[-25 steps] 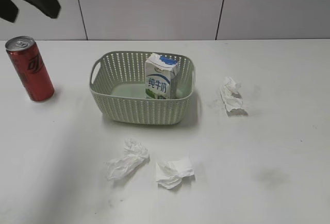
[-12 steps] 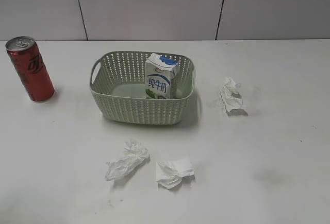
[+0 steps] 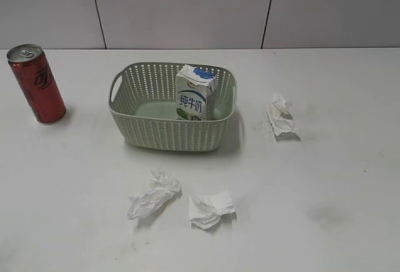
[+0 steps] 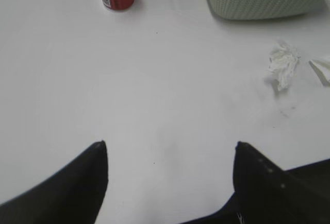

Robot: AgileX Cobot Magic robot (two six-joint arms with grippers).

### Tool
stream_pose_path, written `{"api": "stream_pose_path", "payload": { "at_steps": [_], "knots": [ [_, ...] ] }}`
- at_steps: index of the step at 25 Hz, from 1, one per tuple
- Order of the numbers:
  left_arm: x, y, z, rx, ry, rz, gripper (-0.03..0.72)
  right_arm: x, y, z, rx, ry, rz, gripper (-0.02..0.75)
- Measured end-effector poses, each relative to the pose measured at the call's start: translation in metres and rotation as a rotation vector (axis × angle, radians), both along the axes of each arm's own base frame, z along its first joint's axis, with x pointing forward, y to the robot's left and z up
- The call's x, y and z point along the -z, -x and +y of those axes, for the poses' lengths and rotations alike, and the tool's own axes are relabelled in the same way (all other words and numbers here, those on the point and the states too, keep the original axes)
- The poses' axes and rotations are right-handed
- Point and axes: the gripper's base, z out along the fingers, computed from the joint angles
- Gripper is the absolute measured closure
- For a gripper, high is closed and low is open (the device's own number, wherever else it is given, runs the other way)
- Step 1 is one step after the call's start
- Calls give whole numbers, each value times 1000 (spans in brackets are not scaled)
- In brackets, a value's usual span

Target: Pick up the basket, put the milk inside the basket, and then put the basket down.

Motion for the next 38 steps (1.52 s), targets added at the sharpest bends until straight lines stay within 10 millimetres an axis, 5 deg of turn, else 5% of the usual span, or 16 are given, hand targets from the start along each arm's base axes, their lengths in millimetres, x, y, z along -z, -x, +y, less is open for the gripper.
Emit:
{"api": "stream_pose_path", "payload": {
  "at_steps": [22,38],
  "knots": [
    [4,-2,-5,70,4,-21,113,3,-3,0,3,-8,-34,148],
    [-1,31,6,-203,38,-256,115,-3,28,-8,163,-46,-266,148]
  ]
}}
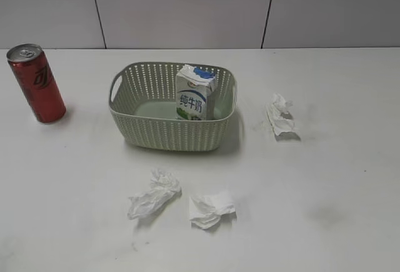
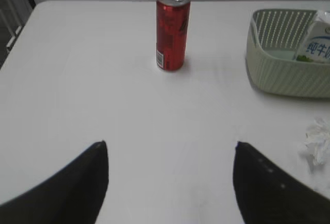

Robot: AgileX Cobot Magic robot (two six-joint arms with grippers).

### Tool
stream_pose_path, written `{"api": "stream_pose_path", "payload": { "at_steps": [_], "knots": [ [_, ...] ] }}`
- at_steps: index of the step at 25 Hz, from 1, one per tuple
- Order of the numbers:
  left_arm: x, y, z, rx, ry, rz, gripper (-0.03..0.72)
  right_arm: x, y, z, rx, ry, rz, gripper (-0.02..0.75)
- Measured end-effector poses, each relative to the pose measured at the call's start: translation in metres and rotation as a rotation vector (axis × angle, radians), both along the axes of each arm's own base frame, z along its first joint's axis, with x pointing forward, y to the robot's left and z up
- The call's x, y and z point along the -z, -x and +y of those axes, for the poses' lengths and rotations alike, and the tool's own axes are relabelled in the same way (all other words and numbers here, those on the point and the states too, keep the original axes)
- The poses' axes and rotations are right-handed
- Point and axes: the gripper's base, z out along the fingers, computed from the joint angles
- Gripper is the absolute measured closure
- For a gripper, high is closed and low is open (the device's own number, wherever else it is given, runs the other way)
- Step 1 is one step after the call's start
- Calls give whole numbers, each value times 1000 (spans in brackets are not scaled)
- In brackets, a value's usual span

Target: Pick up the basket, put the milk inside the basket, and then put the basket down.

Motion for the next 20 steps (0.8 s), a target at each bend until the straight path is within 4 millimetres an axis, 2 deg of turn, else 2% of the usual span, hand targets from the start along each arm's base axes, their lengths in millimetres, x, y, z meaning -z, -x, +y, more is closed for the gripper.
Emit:
{"api": "stream_pose_path", "payload": {
  "at_steps": [4,20],
  "knots": [
    [0,8,0,-8,3,-50,117,0,0,0,1,-1,0,148],
    [0,8,0,-10,3,-52,187,0,0,0,1,-1,0,148]
  ]
}}
